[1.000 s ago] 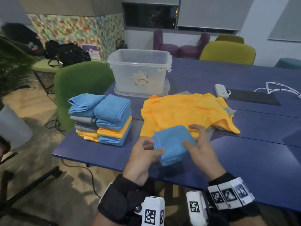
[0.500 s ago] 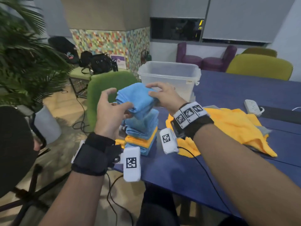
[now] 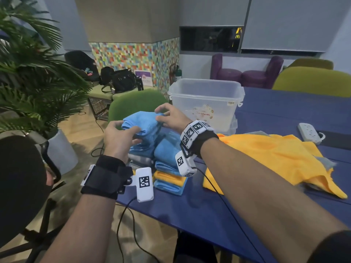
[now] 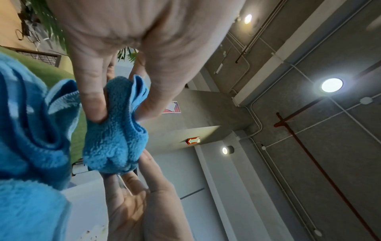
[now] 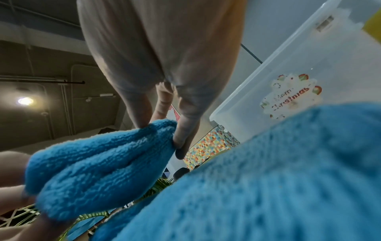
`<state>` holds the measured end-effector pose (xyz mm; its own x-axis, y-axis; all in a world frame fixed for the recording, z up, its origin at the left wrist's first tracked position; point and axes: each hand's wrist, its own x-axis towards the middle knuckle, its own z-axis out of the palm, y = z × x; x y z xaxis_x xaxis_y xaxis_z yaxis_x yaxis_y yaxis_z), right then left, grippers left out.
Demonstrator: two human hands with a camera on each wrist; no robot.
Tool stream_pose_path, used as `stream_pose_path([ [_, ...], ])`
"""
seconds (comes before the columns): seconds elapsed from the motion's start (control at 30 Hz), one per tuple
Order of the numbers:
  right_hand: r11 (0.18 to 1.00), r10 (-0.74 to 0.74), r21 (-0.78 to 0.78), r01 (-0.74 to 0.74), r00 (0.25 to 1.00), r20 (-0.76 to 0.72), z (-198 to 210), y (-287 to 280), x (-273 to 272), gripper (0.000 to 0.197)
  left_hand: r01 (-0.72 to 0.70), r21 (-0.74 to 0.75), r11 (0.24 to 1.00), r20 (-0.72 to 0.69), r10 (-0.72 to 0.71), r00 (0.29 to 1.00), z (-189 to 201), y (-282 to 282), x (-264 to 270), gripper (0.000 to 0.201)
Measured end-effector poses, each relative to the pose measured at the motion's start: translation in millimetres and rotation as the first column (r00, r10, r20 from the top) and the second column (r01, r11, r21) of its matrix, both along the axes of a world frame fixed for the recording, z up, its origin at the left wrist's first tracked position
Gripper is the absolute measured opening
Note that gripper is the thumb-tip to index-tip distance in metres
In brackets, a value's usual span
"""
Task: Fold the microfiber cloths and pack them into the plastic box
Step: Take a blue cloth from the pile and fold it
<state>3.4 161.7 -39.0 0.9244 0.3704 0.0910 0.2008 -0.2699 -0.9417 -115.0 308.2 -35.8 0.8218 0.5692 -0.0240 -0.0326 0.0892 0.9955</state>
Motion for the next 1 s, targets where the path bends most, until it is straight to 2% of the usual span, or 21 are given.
stream_pose_path([
  [0.07, 0.999, 0.019, -0.048, -0.018, 1.000, 0.017, -2, 4, 1, 0.015, -0.032, 0.006, 0.999, -0.006, 0.032, 0.999, -5, 7, 4, 0.047],
  [0.2, 0.938, 0.034, -0.346, 0.012, 0.991, 0.127, -9, 8, 2, 0.024, -0.020, 0.079, 0.997, -0.119, 0.030, 0.993, -23, 18, 12, 0.052],
  [0.23, 0.916, 0.045, -0.402, 0.013, 0.990, 0.135, -11, 8, 2, 0.025, -0.002, 0.158, 0.987, -0.163, 0.028, 0.986, -26, 18, 13, 0.058],
  [0.27, 0.898, 0.055, -0.441, 0.010, 0.989, 0.135, -13, 8, 2, 0.026, 0.021, 0.297, 0.955, -0.214, 0.045, 0.976, -27, 18, 13, 0.068],
  [0.3, 0.885, 0.059, -0.466, 0.009, 0.990, 0.131, -14, 8, 1, 0.026, 0.054, 0.466, 0.883, -0.262, 0.079, 0.962, -29, 17, 13, 0.076],
  [0.33, 0.876, 0.061, -0.482, 0.009, 0.990, 0.129, -15, 8, 0, 0.027, 0.083, 0.621, 0.779, -0.282, 0.123, 0.951, -32, 15, 13, 0.080],
  [0.4, 0.866, 0.065, -0.500, 0.013, 0.988, 0.140, -16, 7, -3, 0.028, 0.112, 0.817, 0.566, -0.228, 0.137, 0.964, -35, 10, 11, 0.076],
  [0.47, 0.854, 0.078, -0.520, 0.004, 0.988, 0.135, -15, 7, -5, 0.030, 0.158, 0.922, 0.354, -0.188, 0.050, 0.981, -37, 6, 11, 0.062],
  [0.53, 0.841, 0.081, -0.541, 0.002, 0.988, 0.128, -15, 7, -6, 0.031, 0.270, 0.941, 0.203, -0.264, -0.056, 0.963, -42, 6, 14, 0.049],
  [0.6, 0.822, 0.080, -0.570, 0.004, 0.989, 0.122, -15, 6, -7, 0.031, 0.407, 0.894, 0.186, -0.388, -0.130, 0.912, -44, 7, 14, 0.049],
  [0.63, 0.814, 0.085, -0.581, 0.000, 0.989, 0.118, -16, 5, -7, 0.032, 0.441, 0.876, 0.196, -0.417, -0.154, 0.896, -45, 7, 13, 0.056],
  [0.7, 0.807, 0.087, -0.590, -0.009, 0.991, 0.105, -21, 3, -8, 0.033, 0.446, 0.877, 0.180, -0.419, -0.168, 0.892, -50, 9, 12, 0.073],
  [0.8, 0.802, 0.071, -0.598, -0.003, 0.993, 0.091, -29, 1, -12, 0.036, 0.469, 0.874, 0.123, -0.451, -0.150, 0.880, -65, 10, 13, 0.079],
  [0.9, 0.800, 0.070, -0.601, -0.004, 0.994, 0.087, -31, 2, -14, 0.036, 0.470, 0.870, 0.151, -0.447, -0.162, 0.880, -68, 10, 13, 0.080],
  [1.0, 0.825, 0.048, -0.565, 0.015, 0.994, 0.096, -27, 4, -15, 0.032, 0.439, 0.864, 0.248, -0.396, -0.206, 0.895, -57, 9, 12, 0.072],
])
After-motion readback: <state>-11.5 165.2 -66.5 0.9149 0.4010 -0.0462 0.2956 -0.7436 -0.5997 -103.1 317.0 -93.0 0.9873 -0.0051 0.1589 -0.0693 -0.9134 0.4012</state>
